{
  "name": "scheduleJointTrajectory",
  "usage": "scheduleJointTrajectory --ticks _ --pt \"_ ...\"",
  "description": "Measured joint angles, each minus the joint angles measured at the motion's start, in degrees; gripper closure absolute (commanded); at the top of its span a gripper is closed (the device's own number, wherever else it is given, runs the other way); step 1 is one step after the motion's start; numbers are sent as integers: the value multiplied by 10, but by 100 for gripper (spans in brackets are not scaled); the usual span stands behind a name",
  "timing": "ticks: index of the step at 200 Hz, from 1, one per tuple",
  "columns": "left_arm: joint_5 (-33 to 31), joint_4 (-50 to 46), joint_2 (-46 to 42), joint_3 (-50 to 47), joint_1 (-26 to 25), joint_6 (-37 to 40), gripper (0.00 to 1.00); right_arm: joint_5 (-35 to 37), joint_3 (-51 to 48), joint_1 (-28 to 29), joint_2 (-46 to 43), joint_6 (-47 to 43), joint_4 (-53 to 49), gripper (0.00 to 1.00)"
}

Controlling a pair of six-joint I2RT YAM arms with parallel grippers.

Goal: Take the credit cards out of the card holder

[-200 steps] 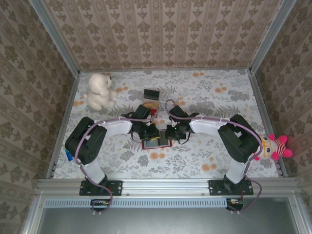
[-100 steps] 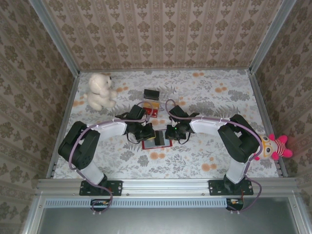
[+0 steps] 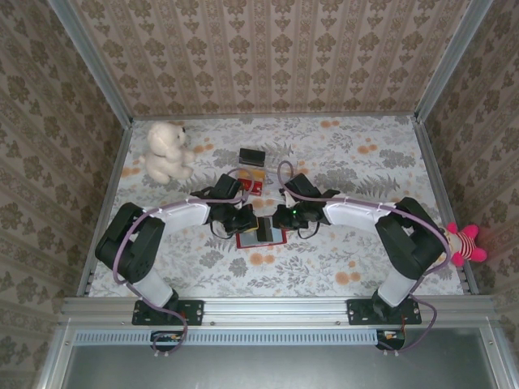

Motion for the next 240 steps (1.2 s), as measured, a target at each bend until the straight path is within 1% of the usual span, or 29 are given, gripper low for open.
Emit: scheduleJointTrajectory --ticks 32,52,75,88,124,153,173,210,226,240 --pt "0 0 0 0 0 0 93 -26 0 2 38 1 11 90" --pt "2 7 0 -5 0 0 88 -30 3 3 59 1 10 90" --pt "7 21 0 -16 3 -5 81 -41 12 3 68 1 9 90" --pt "13 30 0 -21 3 -7 79 -45 15 3 73 1 9 90" --pt "25 47 1 -22 3 -11 80 -51 18 3 76 1 9 90" --pt "28 51 4 -22 3 -16 87 -51 18 3 76 1 9 90" --pt "26 47 3 -22 3 -14 89 -49 19 3 76 1 7 90" --pt "7 -1 -33 -21 11 5 90 -39 22 2 75 2 0 88" --pt "-5 -34 -61 -19 17 16 90 -38 22 2 72 1 -1 85" --pt "-14 -60 -89 -19 29 26 90 -38 22 0 65 1 -2 80"
